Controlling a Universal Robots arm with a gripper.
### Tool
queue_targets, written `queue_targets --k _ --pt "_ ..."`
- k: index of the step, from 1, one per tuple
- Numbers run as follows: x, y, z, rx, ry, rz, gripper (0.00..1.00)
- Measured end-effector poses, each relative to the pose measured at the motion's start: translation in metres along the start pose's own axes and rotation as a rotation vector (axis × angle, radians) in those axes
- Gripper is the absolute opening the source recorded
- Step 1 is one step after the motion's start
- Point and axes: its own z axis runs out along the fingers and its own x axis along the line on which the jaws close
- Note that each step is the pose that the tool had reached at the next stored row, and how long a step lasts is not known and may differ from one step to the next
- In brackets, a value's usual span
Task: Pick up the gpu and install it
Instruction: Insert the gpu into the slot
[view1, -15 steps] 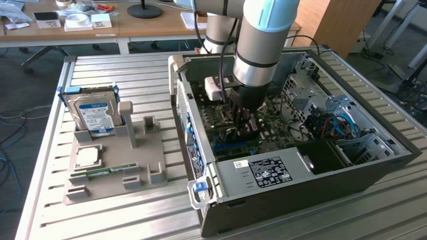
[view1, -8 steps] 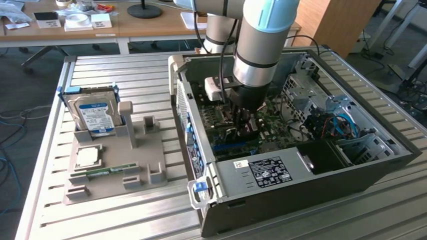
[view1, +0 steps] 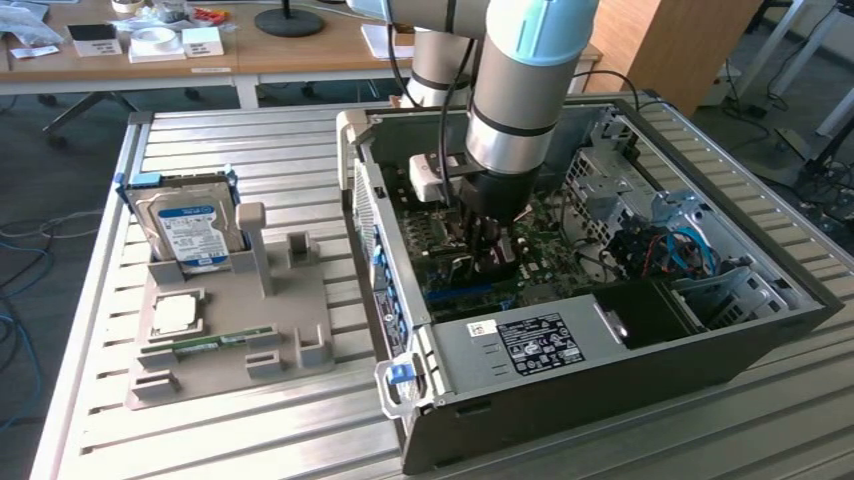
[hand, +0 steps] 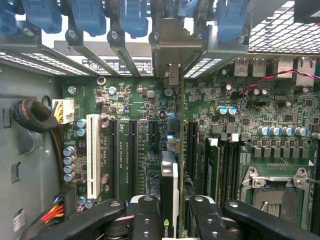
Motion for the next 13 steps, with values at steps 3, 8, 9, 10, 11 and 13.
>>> queue_targets --k 3,8,9,10,11,13 --pt "-0.0001 -0.0001 -0.0017 0.0003 -0.0003 0.000 0.27" --pt "0.0001 0.0000 -0.0023 -0.0001 0.0011 0.001 0.27" --pt "0.0002 0.0000 -0.0024 -0.0001 0.0017 0.003 0.27" --pt "0.0005 0.0000 -0.0024 -0.0001 0.0024 0.006 0.27" --pt "0.0007 0.0000 -0.0024 -0.0001 0.0033 0.009 0.27" --pt "0.0007 0.0000 -0.0024 0.0000 0.0037 0.011 0.27"
